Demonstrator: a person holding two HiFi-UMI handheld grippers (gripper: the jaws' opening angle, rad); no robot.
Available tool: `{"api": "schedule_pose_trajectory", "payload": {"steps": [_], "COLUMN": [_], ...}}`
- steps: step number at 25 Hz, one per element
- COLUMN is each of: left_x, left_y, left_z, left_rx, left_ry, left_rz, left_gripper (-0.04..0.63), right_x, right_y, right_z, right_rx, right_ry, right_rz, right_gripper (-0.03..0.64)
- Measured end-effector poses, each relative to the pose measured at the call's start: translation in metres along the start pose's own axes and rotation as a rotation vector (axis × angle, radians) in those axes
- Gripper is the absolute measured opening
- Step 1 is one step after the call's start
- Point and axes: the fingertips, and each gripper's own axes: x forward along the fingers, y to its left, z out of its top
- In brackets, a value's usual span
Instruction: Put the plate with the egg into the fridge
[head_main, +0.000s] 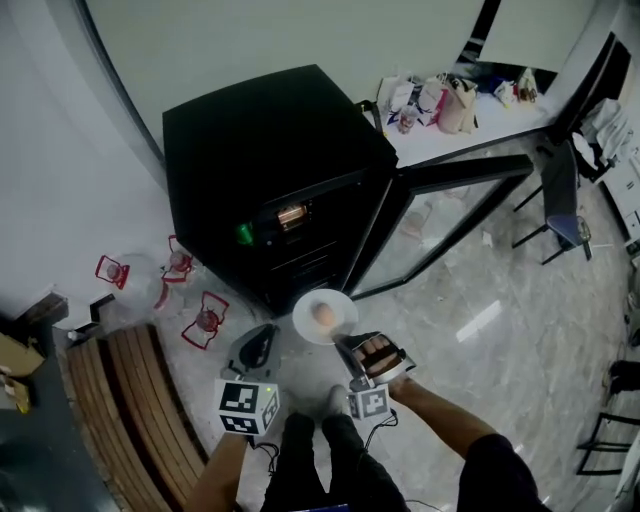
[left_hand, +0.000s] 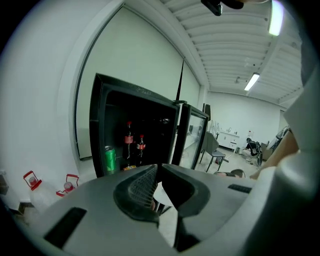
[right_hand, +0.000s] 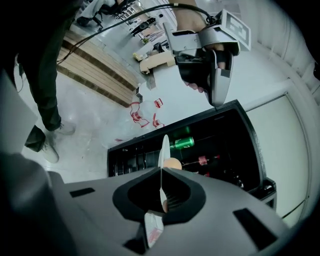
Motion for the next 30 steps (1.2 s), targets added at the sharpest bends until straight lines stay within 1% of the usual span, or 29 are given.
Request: {"api": "schedule_pose_trajectory", "payload": {"steps": [3, 6, 11, 16, 19, 22, 30], "left_x": [0.014, 0.033, 0.077, 0.109, 0.12, 0.128, 0.145], "left_y": [0.01, 0.024, 0.05, 0.076, 0.087, 0.096, 0.112], "left_z": [-0.024, -0.052, -0.102, -0.141, -0.162, -0.173, -0.184], "left_rx": [-0.024, -0.019, -0.005, 0.012, 0.014, 0.016, 0.023], "left_ry": [-0.007, -0.019, -0.02, -0.011, 0.005, 0.009, -0.022], "left_rz": [-0.007, -0.001, 0.012, 0.022, 0.031, 0.03, 0.034], "left_gripper": [0.029, 0.028, 0.029, 0.029, 0.028, 0.029, 0.029], "right_x": [0.034, 0.07, 0.138, 0.21, 0.251, 0.289, 0.35], "right_y": [0.024, 0.05, 0.091, 0.114, 0.123, 0.123, 0.125], "right_z": [-0.006, -0.01, -0.03, -0.048, -0.052, -0.056, -0.062], "right_rx": [0.004, -0.008, -0.07, -0.155, -0.211, -0.248, -0.258], "right_ry": [0.018, 0.011, 0.029, 0.026, 0.009, 0.011, 0.02], "right_rz": [-0.013, -0.039, -0.049, -0.048, -0.068, -0.098, -0.132], "right_gripper": [0.015, 0.015, 0.015, 0.015, 0.015, 0.015, 0.015]}}
